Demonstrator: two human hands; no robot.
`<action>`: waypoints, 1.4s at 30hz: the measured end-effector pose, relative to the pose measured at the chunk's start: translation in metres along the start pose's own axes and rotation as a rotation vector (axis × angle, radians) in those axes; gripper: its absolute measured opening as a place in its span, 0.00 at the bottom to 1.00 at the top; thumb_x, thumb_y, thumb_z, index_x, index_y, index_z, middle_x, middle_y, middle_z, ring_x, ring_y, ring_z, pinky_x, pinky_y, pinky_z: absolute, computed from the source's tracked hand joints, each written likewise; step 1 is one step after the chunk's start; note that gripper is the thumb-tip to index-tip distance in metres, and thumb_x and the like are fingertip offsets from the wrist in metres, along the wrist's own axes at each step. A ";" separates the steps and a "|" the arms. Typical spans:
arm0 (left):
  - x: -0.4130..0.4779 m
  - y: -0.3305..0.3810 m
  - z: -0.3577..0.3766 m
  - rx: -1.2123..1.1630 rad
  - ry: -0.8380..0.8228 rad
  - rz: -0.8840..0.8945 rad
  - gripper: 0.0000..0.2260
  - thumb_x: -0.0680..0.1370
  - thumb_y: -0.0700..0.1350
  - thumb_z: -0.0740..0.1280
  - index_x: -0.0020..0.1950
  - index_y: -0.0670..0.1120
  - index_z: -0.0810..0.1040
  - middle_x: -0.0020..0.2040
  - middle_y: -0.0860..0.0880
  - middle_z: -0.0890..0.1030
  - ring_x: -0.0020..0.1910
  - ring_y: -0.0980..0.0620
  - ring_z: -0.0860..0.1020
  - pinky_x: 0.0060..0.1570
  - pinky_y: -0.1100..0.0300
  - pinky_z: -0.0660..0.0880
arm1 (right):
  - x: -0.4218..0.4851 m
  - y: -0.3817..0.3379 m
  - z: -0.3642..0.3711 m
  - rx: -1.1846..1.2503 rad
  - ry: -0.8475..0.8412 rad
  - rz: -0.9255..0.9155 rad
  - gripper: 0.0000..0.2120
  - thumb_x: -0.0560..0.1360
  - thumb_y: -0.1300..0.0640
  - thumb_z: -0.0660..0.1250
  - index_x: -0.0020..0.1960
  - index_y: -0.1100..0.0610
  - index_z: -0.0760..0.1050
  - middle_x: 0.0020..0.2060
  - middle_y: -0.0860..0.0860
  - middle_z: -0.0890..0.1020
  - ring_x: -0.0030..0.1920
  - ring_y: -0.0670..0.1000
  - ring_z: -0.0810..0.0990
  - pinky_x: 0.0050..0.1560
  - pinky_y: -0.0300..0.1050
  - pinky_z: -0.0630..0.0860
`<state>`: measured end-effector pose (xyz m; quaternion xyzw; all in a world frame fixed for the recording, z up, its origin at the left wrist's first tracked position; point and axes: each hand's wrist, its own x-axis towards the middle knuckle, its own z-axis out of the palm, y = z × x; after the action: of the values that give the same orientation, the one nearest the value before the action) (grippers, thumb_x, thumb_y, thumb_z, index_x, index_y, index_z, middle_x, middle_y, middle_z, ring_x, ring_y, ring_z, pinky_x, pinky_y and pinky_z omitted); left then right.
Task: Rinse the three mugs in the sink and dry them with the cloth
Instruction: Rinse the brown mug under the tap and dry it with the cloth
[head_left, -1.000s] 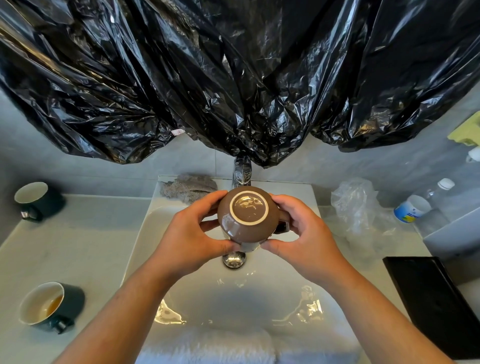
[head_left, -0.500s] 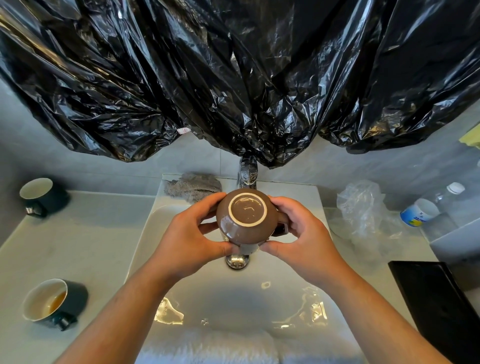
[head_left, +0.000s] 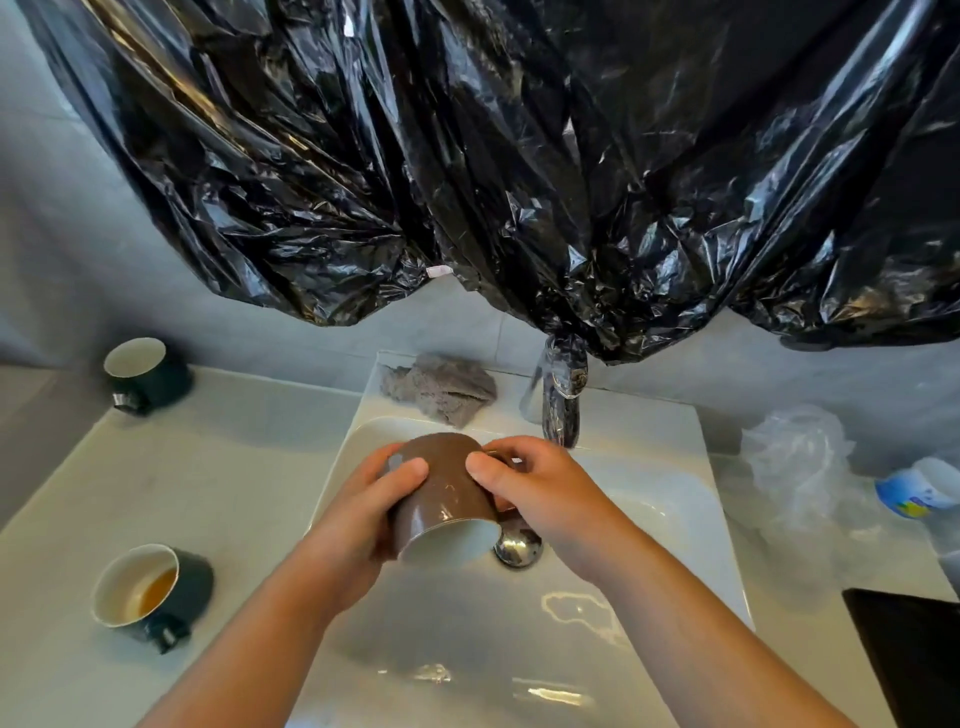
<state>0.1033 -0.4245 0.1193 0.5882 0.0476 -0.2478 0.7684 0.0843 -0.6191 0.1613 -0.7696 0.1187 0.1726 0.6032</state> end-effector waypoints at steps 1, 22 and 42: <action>0.003 -0.003 -0.011 -0.024 0.012 -0.016 0.30 0.65 0.58 0.75 0.64 0.47 0.80 0.60 0.36 0.83 0.59 0.34 0.81 0.59 0.35 0.76 | 0.009 -0.005 0.005 -0.036 -0.037 0.026 0.29 0.61 0.30 0.67 0.51 0.50 0.81 0.42 0.48 0.86 0.41 0.47 0.86 0.43 0.44 0.83; 0.054 -0.005 -0.095 -0.466 0.335 -0.017 0.10 0.81 0.53 0.64 0.54 0.52 0.82 0.49 0.47 0.88 0.44 0.50 0.86 0.39 0.51 0.82 | 0.147 0.002 0.041 -0.253 0.462 -0.212 0.17 0.76 0.51 0.65 0.31 0.50 0.67 0.26 0.42 0.72 0.29 0.43 0.70 0.32 0.41 0.65; -0.035 -0.007 0.039 -0.585 0.277 0.083 0.14 0.78 0.55 0.67 0.57 0.49 0.82 0.51 0.44 0.88 0.45 0.45 0.87 0.38 0.46 0.83 | -0.072 0.002 -0.027 0.961 -0.021 -0.144 0.25 0.81 0.42 0.56 0.62 0.57 0.81 0.60 0.58 0.83 0.58 0.58 0.83 0.53 0.57 0.80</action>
<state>0.0616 -0.4506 0.1379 0.3719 0.1970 -0.1095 0.9005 0.0207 -0.6477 0.1945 -0.4084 0.1253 0.0638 0.9019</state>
